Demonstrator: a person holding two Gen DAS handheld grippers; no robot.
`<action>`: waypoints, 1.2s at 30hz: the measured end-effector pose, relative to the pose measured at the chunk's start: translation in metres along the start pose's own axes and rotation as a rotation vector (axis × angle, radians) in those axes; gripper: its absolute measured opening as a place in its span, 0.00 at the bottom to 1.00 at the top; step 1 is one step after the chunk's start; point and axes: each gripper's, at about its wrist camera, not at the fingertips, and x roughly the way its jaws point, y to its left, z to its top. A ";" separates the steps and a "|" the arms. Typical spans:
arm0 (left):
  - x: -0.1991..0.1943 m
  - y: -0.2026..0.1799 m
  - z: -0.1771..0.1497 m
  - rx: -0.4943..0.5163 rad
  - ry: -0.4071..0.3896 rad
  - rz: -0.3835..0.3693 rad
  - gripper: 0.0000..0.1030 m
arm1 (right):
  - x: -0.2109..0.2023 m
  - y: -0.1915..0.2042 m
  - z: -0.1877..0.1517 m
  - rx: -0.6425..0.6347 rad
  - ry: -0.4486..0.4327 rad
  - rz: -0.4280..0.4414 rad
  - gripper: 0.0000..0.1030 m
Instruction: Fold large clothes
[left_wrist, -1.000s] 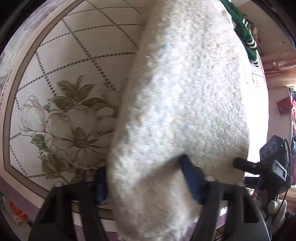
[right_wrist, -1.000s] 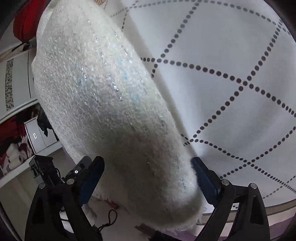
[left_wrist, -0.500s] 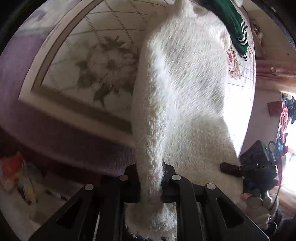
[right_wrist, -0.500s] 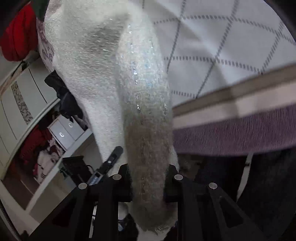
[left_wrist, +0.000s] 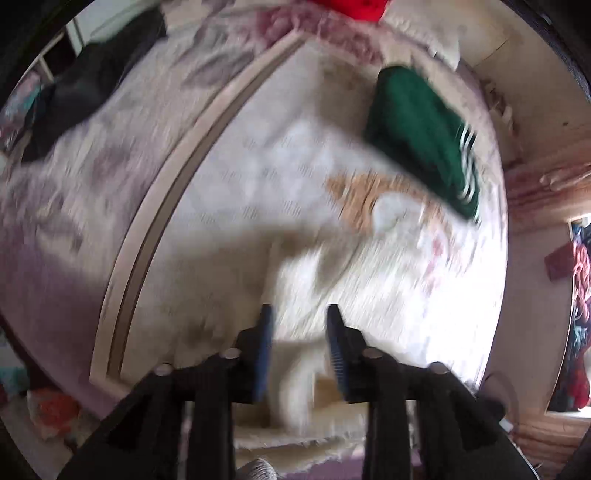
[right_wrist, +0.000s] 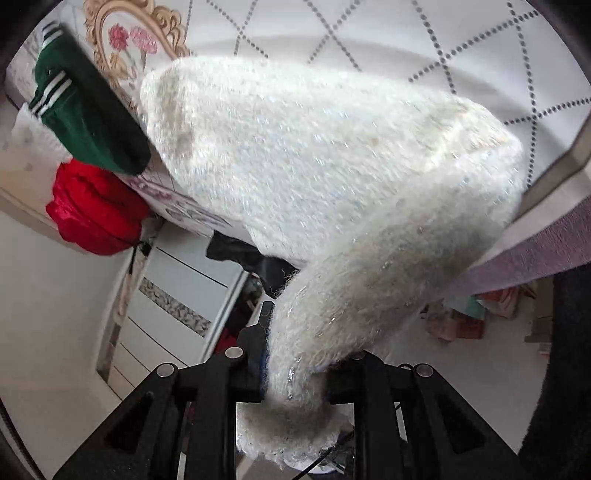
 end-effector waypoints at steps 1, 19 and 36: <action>0.001 -0.002 0.014 0.017 -0.040 0.015 0.52 | 0.002 0.003 0.010 0.018 -0.020 0.009 0.22; -0.005 0.052 -0.072 -0.143 -0.076 0.399 0.64 | 0.059 0.159 -0.114 -1.358 -0.002 -0.994 0.88; 0.003 0.108 -0.163 -0.473 -0.078 0.439 0.64 | 0.190 0.122 -0.183 -1.572 0.529 -1.159 0.14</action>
